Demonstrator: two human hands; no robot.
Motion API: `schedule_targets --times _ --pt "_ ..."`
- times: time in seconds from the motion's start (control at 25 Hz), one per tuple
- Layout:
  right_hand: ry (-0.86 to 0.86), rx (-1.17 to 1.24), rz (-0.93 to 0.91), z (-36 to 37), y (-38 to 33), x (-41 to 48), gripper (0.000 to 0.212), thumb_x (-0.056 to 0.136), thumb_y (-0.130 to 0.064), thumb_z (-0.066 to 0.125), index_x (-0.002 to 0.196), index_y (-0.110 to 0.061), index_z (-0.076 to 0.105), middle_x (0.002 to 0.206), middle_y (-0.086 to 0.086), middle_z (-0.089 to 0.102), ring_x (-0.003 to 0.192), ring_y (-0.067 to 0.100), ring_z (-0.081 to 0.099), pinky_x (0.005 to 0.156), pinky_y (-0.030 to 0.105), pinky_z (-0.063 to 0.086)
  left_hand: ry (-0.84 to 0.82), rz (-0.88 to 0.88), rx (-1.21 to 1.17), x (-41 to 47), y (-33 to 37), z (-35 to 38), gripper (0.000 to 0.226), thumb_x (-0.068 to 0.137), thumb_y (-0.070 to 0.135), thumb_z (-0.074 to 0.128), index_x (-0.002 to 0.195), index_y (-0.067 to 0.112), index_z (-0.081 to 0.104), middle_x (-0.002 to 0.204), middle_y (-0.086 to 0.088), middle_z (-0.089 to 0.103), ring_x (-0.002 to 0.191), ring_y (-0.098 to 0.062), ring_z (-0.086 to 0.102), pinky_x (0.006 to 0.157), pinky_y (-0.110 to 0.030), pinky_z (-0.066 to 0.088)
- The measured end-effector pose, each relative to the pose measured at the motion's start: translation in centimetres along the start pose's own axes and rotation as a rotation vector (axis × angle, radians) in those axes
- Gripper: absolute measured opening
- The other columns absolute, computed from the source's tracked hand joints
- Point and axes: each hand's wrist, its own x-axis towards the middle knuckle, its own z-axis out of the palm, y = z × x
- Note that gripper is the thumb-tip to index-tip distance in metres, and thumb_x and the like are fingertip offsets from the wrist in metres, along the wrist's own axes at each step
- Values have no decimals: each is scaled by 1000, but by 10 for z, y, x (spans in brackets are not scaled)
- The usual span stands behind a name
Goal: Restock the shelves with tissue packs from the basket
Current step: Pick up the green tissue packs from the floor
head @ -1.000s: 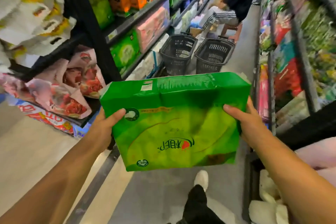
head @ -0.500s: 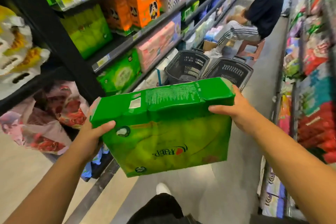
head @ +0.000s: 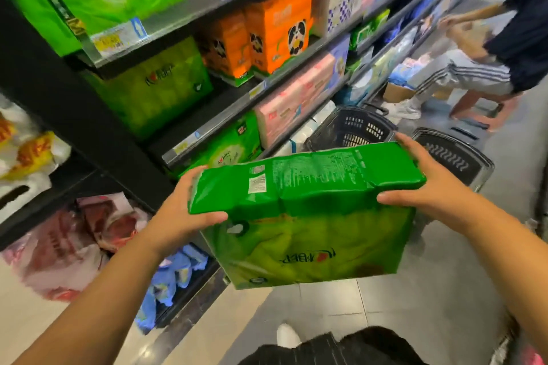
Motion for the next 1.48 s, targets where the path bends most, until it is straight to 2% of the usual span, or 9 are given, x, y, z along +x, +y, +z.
schedule_targets --times 0.12,0.28,0.44,0.64,0.76,0.96,1.08,1.28,1.48 --pt "-110 -110 18 -14 -7 62 112 47 -27 84 144 -44 30 126 -14 51 116 13 54 98 29 42 -28 -37 229 32 17 -7 118 36 67 80 140 43 28 125 31 43 107 20 46 88 -2 35" --pt "-354 -467 -107 -22 -5 165 118 53 -52 87 149 -38 22 141 -8 39 127 14 41 103 26 32 -1 -184 352 67 20 -19 125 31 76 80 140 50 24 133 14 48 120 -8 49 102 -27 39" --pt "-491 -659 -266 -20 -18 253 116 56 -21 93 148 -27 24 136 -3 35 124 12 37 100 17 27 95 -251 547 94 29 -10 113 50 47 90 143 35 26 128 6 49 115 -13 50 94 -23 38" --pt "-607 -956 -489 -9 -47 333 125 55 -31 90 152 -24 12 136 11 32 123 31 43 104 38 40 391 -192 501 105 46 11 90 53 24 92 123 39 37 113 13 49 100 8 51 77 -4 38" --pt "-586 -1036 -593 5 -68 358 119 54 -32 91 149 -19 19 133 10 29 116 33 49 94 36 45 517 -137 540 107 56 20 88 51 16 92 118 33 37 106 23 44 96 24 46 72 3 35" --pt "-527 -950 -845 29 -91 375 108 56 -30 91 144 -16 29 128 9 32 105 33 53 80 34 46 699 -174 701 94 58 7 91 48 18 92 122 33 42 114 5 48 101 -5 46 82 -15 38" --pt "-442 -886 -983 40 -103 380 105 55 -24 91 142 -12 34 128 14 35 107 38 52 81 43 51 826 -154 780 85 61 -3 94 48 24 90 129 22 44 121 -4 50 103 -4 44 85 -26 39" --pt "-327 -739 -1157 52 -106 396 97 53 -16 91 135 -7 42 124 22 40 103 44 53 75 46 53 922 -5 876 90 66 -13 86 55 46 69 130 16 40 117 14 43 109 -5 42 90 -18 35" --pt "-282 -722 -1184 69 -92 420 97 52 -11 93 134 -5 41 125 25 42 104 47 52 73 47 54 951 -3 967 112 37 -21 83 62 48 65 130 6 41 127 -16 50 117 -29 47 100 -41 41"
